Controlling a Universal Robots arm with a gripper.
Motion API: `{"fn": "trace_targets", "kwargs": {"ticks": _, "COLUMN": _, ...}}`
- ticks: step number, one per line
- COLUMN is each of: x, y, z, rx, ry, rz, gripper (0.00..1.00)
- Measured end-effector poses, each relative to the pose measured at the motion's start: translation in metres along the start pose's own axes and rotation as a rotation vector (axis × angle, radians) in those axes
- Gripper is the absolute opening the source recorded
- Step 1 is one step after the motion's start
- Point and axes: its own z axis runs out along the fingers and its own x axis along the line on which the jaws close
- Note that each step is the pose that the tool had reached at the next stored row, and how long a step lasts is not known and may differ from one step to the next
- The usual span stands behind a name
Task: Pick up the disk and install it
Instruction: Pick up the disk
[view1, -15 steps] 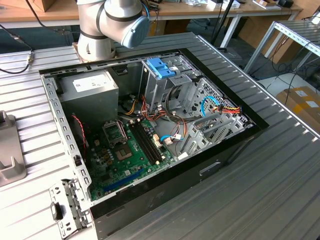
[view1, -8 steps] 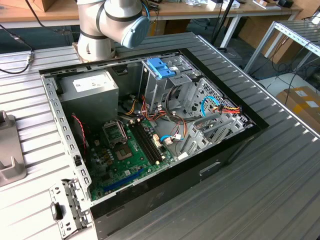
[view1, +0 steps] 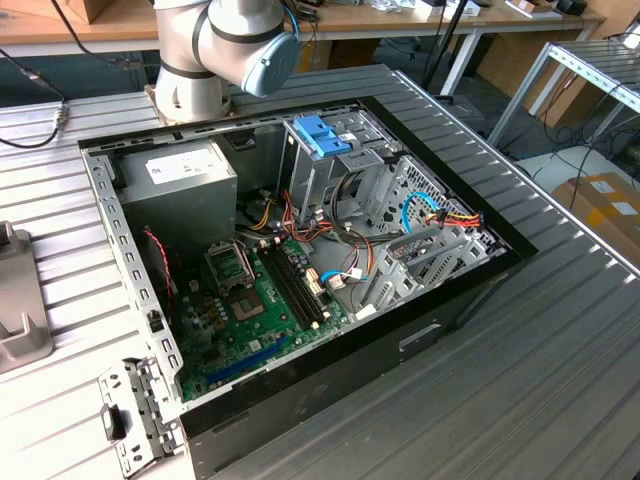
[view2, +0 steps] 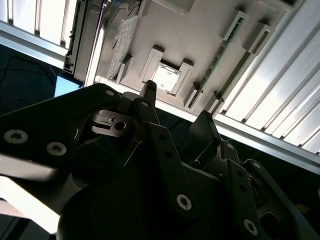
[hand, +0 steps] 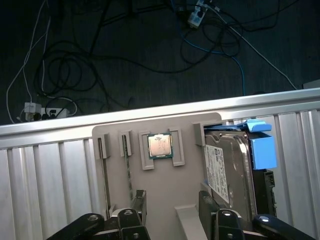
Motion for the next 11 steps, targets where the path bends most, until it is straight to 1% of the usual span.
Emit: {"fn": "trace_targets", "kwargs": {"ticks": 11, "x": -0.0023, "y": 0.001, "z": 0.0021, "rx": 0.0, "ry": -0.0008, "rz": 0.0, "gripper": 0.54}}
